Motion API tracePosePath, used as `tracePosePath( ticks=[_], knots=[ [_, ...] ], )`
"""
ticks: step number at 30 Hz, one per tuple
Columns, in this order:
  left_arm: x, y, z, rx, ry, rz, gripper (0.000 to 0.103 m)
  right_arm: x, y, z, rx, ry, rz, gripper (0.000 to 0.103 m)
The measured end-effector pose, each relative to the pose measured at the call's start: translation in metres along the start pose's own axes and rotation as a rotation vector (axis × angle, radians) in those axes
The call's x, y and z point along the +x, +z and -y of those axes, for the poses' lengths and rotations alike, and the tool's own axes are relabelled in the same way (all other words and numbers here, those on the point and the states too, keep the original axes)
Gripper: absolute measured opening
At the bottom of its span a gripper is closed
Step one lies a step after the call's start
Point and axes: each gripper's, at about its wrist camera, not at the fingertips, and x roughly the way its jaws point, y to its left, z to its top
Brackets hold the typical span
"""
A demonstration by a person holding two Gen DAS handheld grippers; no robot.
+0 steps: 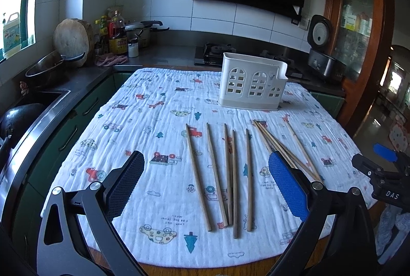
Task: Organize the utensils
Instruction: 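Lower the left tool onto one chopstick while the right tool lowers onto another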
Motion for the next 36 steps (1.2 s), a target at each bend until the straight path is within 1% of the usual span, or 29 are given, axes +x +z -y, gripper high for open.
tracePosePath(
  ticks=[4, 7, 10, 12, 14, 18, 20, 24, 26, 28, 29, 33, 34, 36],
  knots=[
    [0.008, -0.002, -0.008, -0.019, 0.008, -0.02, 0.092, 0.012, -0.004, 0.006, 0.013, 0.002, -0.028, 0.096],
    [0.016, -0.006, -0.014, -0.034, 0.007, -0.043, 0.089, 0.022, -0.008, 0.009, 0.012, 0.001, -0.05, 0.094],
    [0.025, -0.01, -0.02, -0.049, 0.007, -0.066, 0.084, 0.032, -0.014, 0.012, 0.018, 0.01, -0.078, 0.081],
    [0.032, -0.013, -0.025, -0.062, 0.001, -0.083, 0.081, 0.04, -0.018, 0.013, 0.027, 0.019, -0.101, 0.08],
    [0.038, -0.016, -0.028, -0.07, -0.005, -0.098, 0.077, 0.048, -0.021, 0.013, 0.03, 0.026, -0.121, 0.074],
    [0.049, -0.021, -0.033, -0.079, -0.007, -0.128, 0.07, 0.064, -0.024, 0.015, 0.046, 0.039, -0.157, 0.067],
    [0.052, -0.025, -0.035, -0.089, -0.012, -0.144, 0.068, 0.072, -0.024, 0.018, 0.061, 0.047, -0.171, 0.059],
    [0.06, -0.028, -0.041, -0.108, -0.023, -0.167, 0.064, 0.083, -0.024, 0.021, 0.087, 0.062, -0.198, 0.049],
    [0.063, -0.031, -0.043, -0.112, -0.025, -0.175, 0.062, 0.088, -0.023, 0.022, 0.094, 0.064, -0.204, 0.041],
    [0.066, -0.033, -0.044, -0.113, -0.023, -0.186, 0.061, 0.093, -0.021, 0.022, 0.102, 0.067, -0.212, 0.039],
    [0.068, -0.035, -0.045, -0.113, -0.025, -0.192, 0.058, 0.096, -0.021, 0.022, 0.103, 0.065, -0.214, 0.037],
    [0.075, -0.041, -0.046, -0.124, -0.042, -0.225, 0.054, 0.106, -0.019, 0.023, 0.106, 0.067, -0.228, 0.031],
    [0.077, -0.043, -0.047, -0.126, -0.048, -0.233, 0.051, 0.109, -0.018, 0.024, 0.107, 0.069, -0.233, 0.029],
    [0.08, -0.045, -0.045, -0.135, -0.071, -0.248, 0.047, 0.113, -0.019, 0.024, 0.109, 0.07, -0.243, 0.027]
  ],
)
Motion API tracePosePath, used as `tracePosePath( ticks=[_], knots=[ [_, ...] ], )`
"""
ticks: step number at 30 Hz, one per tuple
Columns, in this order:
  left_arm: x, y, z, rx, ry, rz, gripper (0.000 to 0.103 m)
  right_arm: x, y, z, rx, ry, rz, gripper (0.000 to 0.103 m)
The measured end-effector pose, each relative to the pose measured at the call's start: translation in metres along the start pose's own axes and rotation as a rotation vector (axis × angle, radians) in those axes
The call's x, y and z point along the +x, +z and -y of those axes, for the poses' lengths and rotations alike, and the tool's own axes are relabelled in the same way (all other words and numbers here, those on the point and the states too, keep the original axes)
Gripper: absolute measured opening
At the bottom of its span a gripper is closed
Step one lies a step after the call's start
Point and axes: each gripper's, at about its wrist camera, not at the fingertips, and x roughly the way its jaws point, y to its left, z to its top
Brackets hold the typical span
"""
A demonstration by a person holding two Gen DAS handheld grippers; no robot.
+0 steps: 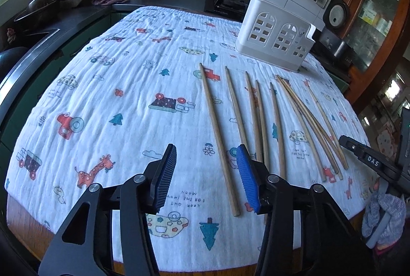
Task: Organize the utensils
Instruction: 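Lower the left tool onto one chopstick while the right tool lowers onto another, then close the left tool on its chopstick while the right tool grasps and lifts its own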
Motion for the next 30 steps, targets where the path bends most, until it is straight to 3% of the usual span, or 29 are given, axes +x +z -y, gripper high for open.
tracePosePath(
  ticks=[10, 17, 30],
  knots=[
    [0.025, 0.002, 0.018, 0.002, -0.047, -0.062, 0.023, 0.013, 0.001, 0.003, 0.002, 0.009, -0.025, 0.013],
    [0.038, 0.006, 0.02, 0.0, -0.017, -0.083, 0.017, 0.016, 0.0, 0.007, 0.009, 0.012, -0.031, 0.011],
    [0.05, 0.007, 0.021, 0.003, 0.041, -0.116, 0.016, 0.021, -0.001, 0.007, -0.004, 0.024, -0.037, 0.012]
  ],
)
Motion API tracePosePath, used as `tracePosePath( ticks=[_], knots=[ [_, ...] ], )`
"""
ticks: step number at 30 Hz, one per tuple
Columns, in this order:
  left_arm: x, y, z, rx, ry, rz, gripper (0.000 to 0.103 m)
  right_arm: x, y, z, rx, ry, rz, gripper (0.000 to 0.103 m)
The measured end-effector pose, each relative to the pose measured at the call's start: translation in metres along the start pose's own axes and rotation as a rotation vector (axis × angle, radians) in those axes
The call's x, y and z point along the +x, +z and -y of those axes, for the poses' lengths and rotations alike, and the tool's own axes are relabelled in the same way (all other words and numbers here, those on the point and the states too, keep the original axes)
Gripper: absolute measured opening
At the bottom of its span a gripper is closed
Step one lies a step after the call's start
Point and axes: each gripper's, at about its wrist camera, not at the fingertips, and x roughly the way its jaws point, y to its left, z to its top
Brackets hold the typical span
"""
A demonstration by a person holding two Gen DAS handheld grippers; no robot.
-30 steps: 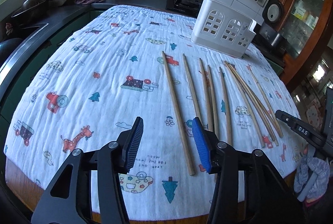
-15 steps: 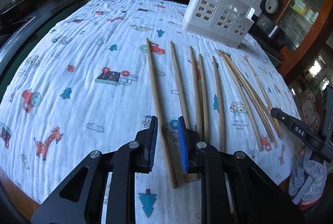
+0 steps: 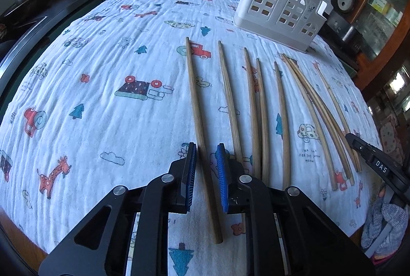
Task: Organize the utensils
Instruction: 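Close the left tool on its chopstick while the right tool grasps and lifts its own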
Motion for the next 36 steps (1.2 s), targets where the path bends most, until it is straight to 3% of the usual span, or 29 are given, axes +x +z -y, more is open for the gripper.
tracePosePath(
  ticks=[10, 13, 17, 36],
  knots=[
    [0.001, 0.001, 0.001, -0.008, 0.012, -0.006, 0.016, 0.002, 0.0, -0.001, 0.0, -0.013, 0.008, 0.009],
    [0.001, 0.003, -0.001, -0.008, 0.023, -0.016, 0.007, 0.0, 0.001, 0.001, 0.006, -0.011, 0.009, 0.008],
    [-0.006, 0.005, -0.002, 0.0, -0.001, -0.01, 0.006, -0.011, 0.002, -0.003, -0.008, -0.021, 0.037, 0.008],
    [-0.087, 0.033, 0.018, 0.135, -0.055, 0.2, 0.006, -0.087, 0.05, -0.034, -0.159, -0.02, 0.242, 0.008]
  ],
)
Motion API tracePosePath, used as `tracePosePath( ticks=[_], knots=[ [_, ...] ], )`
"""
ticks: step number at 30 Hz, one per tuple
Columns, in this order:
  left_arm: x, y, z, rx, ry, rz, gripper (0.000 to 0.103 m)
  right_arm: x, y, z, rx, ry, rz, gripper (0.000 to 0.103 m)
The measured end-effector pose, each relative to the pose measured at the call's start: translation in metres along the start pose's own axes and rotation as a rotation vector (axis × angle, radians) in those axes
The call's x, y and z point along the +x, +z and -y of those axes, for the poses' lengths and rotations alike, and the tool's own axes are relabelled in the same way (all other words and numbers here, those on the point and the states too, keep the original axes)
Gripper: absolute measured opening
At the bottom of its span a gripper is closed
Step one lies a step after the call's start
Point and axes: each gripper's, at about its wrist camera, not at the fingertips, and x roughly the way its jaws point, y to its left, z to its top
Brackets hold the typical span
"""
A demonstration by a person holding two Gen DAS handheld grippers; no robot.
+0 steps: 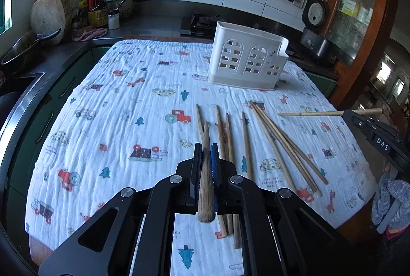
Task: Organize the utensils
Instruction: 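Close the left tool on its chopstick while the right tool grasps and lifts its own, then carry the left tool's chopstick into the white holder while the right tool inserts its own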
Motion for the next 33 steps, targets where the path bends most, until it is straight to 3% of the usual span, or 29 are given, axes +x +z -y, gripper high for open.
tracePosePath(
  ticks=[9, 19, 28, 33],
  knots=[
    [-0.001, 0.03, 0.006, 0.054, -0.021, 0.011, 0.006, 0.002, 0.038, -0.004, -0.052, 0.043, -0.001, 0.008],
    [-0.004, 0.095, 0.021, 0.118, -0.086, 0.041, 0.005, -0.009, 0.122, 0.005, -0.095, 0.088, 0.015, 0.007],
    [-0.017, 0.185, 0.048, 0.159, -0.14, 0.169, 0.005, 0.006, 0.192, 0.018, -0.084, 0.056, 0.073, 0.007],
    [-0.011, 0.229, 0.06, 0.16, -0.126, 0.243, 0.005, 0.024, 0.224, 0.025, -0.077, 0.016, 0.112, 0.007]
  ],
)
